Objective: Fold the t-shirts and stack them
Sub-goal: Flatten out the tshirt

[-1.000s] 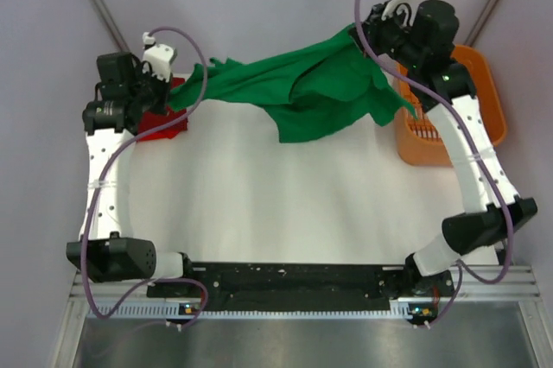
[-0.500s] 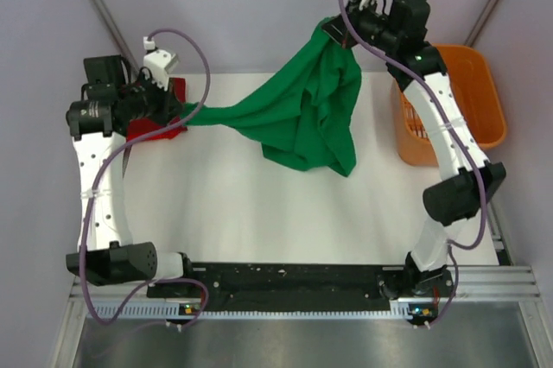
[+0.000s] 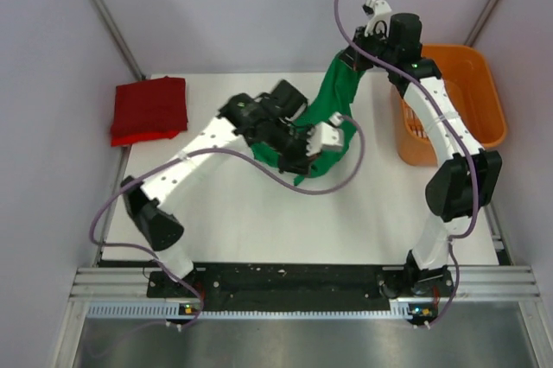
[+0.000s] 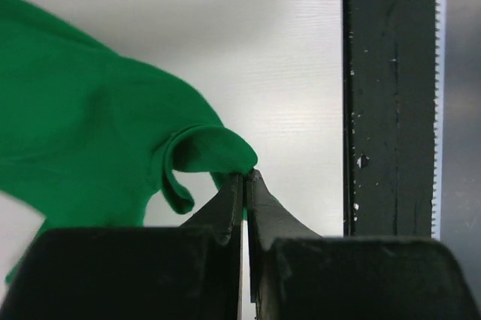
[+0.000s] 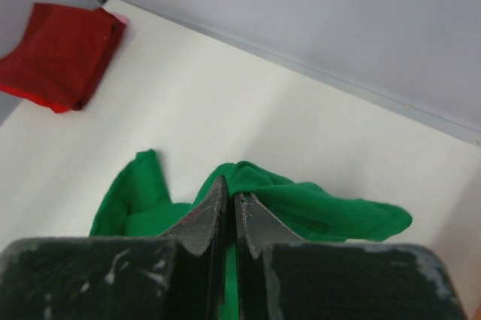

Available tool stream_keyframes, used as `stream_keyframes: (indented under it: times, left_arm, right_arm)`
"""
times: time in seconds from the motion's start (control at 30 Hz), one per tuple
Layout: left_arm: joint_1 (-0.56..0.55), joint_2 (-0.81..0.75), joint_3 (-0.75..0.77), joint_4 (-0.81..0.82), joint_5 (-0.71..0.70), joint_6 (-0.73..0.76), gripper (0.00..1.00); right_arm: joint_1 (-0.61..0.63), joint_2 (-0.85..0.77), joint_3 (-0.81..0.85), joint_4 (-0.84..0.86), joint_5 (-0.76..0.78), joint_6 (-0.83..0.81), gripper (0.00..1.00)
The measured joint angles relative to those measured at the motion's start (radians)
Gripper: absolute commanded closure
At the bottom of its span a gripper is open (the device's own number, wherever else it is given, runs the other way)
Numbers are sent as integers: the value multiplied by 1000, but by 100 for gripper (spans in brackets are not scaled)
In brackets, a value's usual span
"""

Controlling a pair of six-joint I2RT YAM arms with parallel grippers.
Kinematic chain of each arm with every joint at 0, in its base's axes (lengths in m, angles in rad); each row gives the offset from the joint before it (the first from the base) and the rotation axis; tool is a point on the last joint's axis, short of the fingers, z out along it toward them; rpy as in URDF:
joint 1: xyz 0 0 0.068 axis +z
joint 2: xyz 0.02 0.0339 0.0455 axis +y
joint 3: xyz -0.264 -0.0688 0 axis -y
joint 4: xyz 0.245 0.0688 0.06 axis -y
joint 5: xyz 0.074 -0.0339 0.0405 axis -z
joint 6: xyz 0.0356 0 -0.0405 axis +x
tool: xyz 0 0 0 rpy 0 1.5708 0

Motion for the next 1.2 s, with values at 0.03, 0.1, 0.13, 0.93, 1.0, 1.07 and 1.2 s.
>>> stream_keyframes:
  times: [0.03,0.1,0.13,0.93,1.0,1.07,1.2]
  left_arm:
    - [-47,50,14,2,-1,10,100]
    - [-128,139,52,6,4,34,70]
    - [-159,174,68,14,10,47,42]
    - [397,55,-250,434,-249,66,39]
    - [435,130,-251,466,-281,73,36]
    - [469,227,-229,484,-301,77,32]
    - [513,402,-172,499,-320,76,26]
  right_arm:
    - [0,0,-14,-6,13,-16,100]
    - [0,0,-47,-14,39,-47,100]
    - [0,0,-59,-16,48,-61,97]
    - [102,-293,-427,-305,464,-55,30]
    - [127,-342,-523,-333,452,-32,31]
    - [143,-386,-626,-369,425,-3,31]
    - [166,-444,-809,-419,379,64,29]
